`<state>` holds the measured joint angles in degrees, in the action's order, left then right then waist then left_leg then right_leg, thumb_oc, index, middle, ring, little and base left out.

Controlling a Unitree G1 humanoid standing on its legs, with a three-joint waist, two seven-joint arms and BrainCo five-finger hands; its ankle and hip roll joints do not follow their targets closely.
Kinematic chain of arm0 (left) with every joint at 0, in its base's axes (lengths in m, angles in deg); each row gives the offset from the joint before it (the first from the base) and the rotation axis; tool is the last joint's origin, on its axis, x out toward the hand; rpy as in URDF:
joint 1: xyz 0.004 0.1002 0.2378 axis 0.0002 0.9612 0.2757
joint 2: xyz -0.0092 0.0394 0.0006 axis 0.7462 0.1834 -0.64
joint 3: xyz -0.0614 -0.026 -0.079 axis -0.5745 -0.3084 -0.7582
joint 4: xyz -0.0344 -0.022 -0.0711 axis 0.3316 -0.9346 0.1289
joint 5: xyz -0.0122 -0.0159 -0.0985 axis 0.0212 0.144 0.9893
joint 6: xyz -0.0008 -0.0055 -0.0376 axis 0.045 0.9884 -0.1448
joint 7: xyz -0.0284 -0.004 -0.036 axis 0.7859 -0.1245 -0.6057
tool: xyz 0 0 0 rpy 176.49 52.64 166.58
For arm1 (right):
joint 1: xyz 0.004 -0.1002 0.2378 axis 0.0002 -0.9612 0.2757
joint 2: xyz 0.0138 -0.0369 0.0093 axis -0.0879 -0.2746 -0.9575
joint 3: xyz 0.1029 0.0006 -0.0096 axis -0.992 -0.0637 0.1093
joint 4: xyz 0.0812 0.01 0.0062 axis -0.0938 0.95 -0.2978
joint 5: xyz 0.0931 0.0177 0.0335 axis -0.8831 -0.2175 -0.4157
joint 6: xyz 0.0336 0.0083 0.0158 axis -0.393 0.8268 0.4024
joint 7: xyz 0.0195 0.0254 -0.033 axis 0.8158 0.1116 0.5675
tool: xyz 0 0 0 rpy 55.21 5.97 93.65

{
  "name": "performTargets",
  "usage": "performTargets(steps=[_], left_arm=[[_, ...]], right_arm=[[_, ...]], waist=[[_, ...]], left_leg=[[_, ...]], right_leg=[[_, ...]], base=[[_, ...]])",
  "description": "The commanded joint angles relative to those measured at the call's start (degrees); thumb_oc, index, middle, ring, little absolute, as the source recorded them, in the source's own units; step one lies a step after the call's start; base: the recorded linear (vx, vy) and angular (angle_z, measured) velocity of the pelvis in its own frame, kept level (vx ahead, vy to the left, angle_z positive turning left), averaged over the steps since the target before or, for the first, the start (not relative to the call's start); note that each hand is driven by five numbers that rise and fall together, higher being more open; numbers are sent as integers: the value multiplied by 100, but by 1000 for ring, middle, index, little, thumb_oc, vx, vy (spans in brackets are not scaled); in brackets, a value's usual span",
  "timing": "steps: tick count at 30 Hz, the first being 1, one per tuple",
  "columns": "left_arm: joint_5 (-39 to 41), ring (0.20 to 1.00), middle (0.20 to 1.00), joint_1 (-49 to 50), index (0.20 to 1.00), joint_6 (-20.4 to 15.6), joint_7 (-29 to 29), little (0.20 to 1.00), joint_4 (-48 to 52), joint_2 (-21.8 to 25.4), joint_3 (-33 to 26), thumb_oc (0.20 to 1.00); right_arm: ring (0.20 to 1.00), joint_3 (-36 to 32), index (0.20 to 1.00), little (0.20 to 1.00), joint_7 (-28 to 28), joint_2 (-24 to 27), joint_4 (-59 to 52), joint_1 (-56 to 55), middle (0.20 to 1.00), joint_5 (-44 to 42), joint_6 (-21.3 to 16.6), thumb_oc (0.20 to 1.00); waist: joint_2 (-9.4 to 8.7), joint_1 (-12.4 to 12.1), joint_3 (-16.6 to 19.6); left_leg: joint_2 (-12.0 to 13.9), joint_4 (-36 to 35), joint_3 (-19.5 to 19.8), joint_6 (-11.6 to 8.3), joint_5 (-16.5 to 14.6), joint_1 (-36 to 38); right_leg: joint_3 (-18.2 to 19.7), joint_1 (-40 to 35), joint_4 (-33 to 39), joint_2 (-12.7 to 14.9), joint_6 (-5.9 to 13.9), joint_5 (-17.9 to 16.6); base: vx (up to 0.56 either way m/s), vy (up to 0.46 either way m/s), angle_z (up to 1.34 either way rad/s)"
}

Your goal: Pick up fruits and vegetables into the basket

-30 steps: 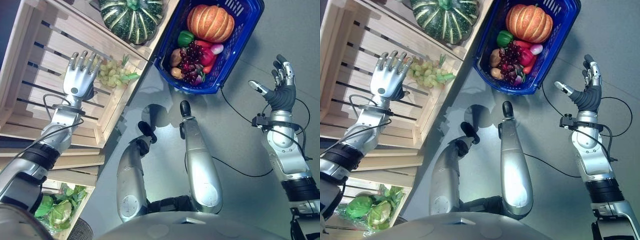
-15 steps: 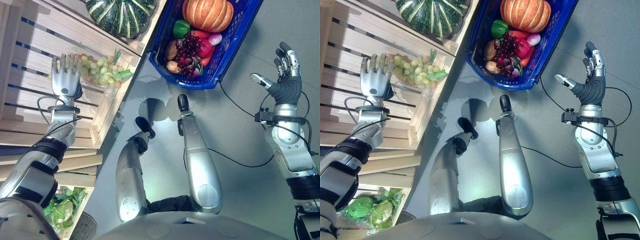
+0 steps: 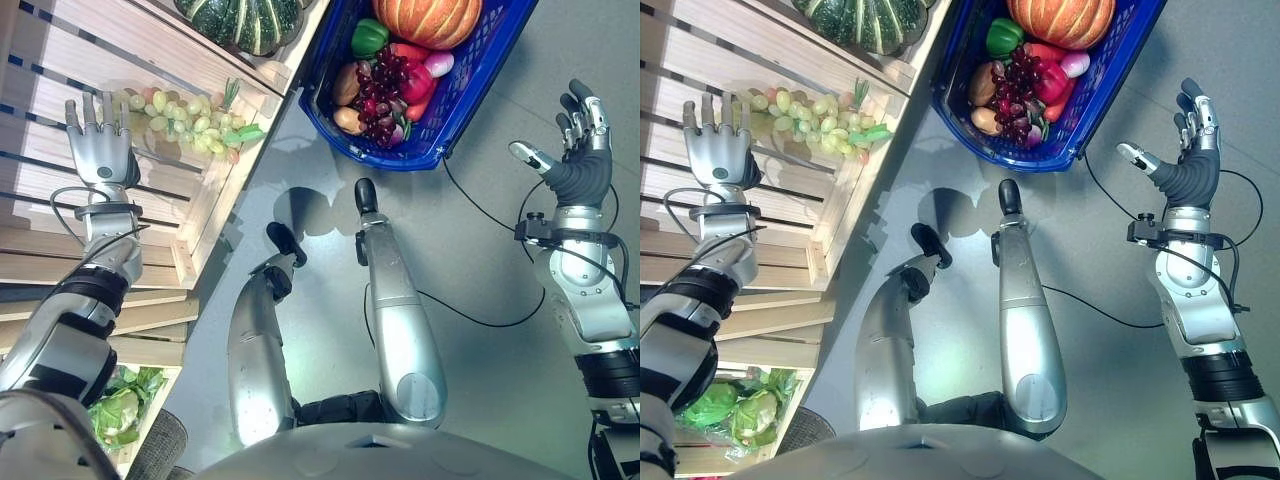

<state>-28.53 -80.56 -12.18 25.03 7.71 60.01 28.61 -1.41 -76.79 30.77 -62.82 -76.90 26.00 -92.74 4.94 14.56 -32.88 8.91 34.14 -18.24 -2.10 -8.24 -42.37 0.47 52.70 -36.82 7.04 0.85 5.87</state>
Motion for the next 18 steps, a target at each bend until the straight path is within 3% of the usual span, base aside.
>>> performTargets(steps=[1,10,18], left_arm=[[476,1000,1000,70,1000,-5,127,1000,-406,345,-253,1000],[895,1000,1000,-394,1000,-400,101,1000,-759,235,-96,1000],[1805,1000,1000,-679,1000,-1064,-32,1000,-865,204,-121,1000]], right_arm=[[1000,-130,1000,1000,-21,62,-366,32,1000,-50,-183,1000],[1000,69,1000,1000,-101,27,-125,273,1000,-124,-232,1000],[1000,134,1000,1000,-47,-16,-11,340,1000,-115,-311,1000]], waist=[[-161,126,308],[-263,145,308],[-275,188,308]], left_leg=[[153,26,167,-276,160,-330],[200,119,189,-272,126,-553],[198,140,190,-278,111,-614]], right_leg=[[-352,25,-148,-42,234,236],[-344,212,-194,-104,224,217],[-308,306,-239,-147,214,229]], base=[[0,0,0],[0,-6,-1],[2,-3,-1]])
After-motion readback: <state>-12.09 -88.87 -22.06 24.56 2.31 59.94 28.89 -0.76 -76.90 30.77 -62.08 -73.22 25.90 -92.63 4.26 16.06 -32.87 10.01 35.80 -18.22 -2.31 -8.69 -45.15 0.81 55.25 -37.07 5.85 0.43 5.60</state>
